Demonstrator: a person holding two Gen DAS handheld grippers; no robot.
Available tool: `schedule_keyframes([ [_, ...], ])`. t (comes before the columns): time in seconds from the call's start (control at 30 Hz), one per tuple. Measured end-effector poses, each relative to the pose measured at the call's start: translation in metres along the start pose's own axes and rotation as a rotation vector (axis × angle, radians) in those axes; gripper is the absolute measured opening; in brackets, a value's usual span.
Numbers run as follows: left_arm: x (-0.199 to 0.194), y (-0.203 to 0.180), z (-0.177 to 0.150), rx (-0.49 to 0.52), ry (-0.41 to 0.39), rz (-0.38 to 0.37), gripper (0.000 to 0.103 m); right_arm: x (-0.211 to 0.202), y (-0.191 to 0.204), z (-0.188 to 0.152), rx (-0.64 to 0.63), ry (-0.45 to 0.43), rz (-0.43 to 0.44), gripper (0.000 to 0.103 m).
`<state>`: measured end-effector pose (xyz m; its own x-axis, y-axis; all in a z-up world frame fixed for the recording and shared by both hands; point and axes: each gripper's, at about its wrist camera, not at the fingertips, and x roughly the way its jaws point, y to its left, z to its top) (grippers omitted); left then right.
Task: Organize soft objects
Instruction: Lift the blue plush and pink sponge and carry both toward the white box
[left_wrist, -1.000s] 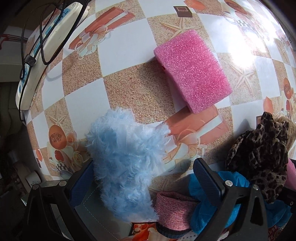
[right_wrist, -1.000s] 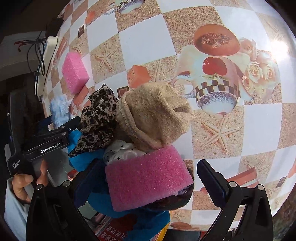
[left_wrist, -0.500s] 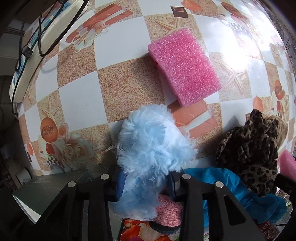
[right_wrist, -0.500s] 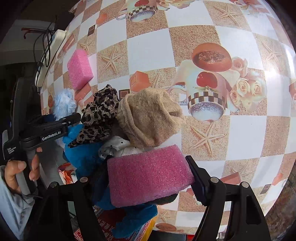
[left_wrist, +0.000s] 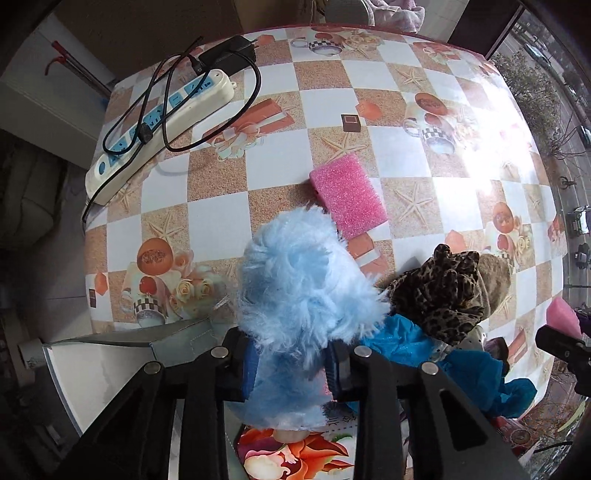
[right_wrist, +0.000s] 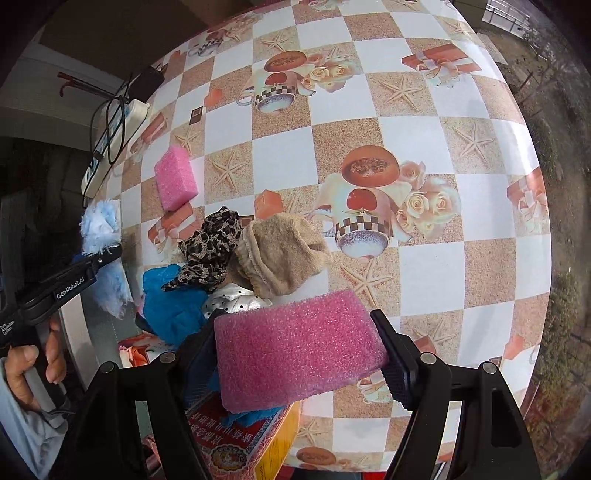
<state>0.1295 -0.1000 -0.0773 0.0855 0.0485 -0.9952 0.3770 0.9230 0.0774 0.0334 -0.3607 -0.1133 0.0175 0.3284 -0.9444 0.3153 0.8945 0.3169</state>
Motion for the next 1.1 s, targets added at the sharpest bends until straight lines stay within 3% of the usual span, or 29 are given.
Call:
schedule_keyframes([
  [0.33,-0.002,-0.047,-0.02,-0.009,-0.043,-0.024,0.033,-0.019,-0.007,-0.006,-0.044,-0.038,-0.02,0.077],
  [0.7,-0.039,-0.116,-0.031,0.046,-0.099,-0.086,0.033,-0.044,-0.028,-0.034,-0.072,-0.101,-0.082,0.077],
  [0.93,-0.074,-0.169,-0.037,0.149,-0.185,-0.125,0.033,-0.055,-0.06,-0.052,-0.042,-0.115,-0.099,0.077],
  [1.1,-0.083,-0.206,-0.05,0.259,-0.188,-0.16,0.033,-0.057,-0.08,-0.059,-0.015,-0.113,-0.096,0.077],
])
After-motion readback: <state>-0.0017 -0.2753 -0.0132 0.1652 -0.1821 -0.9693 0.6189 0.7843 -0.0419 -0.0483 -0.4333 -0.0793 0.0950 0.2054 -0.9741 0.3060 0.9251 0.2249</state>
